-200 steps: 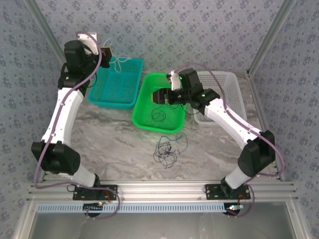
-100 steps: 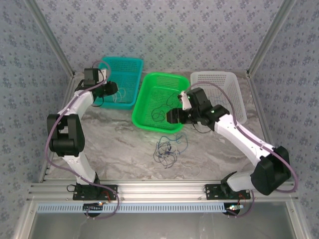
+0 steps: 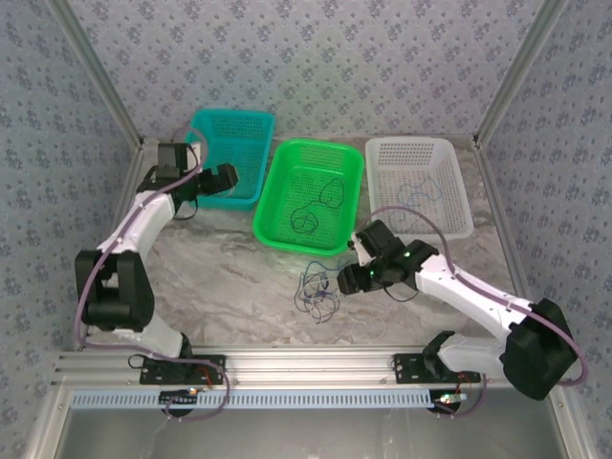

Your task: Untangle the cables

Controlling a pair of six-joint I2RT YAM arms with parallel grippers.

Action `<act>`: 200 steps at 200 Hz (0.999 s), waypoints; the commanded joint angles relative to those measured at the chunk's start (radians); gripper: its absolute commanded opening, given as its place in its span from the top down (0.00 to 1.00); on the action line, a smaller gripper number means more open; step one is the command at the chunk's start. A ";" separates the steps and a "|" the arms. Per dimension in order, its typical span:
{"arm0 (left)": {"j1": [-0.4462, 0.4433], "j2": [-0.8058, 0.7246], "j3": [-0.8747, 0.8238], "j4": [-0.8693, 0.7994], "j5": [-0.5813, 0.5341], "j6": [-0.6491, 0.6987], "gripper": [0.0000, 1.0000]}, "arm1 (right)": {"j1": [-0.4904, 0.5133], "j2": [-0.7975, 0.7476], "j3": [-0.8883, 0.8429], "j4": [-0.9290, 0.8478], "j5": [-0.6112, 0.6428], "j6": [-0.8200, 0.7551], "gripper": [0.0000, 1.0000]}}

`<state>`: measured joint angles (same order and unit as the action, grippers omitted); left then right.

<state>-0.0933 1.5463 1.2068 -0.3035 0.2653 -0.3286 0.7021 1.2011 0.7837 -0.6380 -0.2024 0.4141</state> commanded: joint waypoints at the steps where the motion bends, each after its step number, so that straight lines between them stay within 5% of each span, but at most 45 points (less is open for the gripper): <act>1: -0.060 -0.108 -0.045 0.022 -0.012 -0.019 0.00 | 0.035 0.040 -0.026 0.084 0.061 0.027 0.41; 62: -0.120 -0.361 -0.291 0.103 -0.018 -0.087 0.01 | 0.080 0.165 -0.047 0.257 0.112 0.040 0.46; 115: -0.121 -0.445 -0.341 0.059 -0.040 -0.090 0.01 | 0.082 0.229 -0.055 0.314 0.097 0.045 0.56; 154: -0.121 -0.446 -0.353 0.073 -0.041 -0.104 0.01 | 0.075 0.204 -0.069 0.341 0.096 0.040 0.92; 200: -0.121 -0.452 -0.366 0.076 -0.048 -0.109 0.00 | 0.089 0.096 -0.030 0.264 0.134 0.016 1.00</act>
<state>-0.2100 1.1114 0.8536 -0.2379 0.2314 -0.4252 0.7826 1.3823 0.7242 -0.3248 -0.1055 0.4515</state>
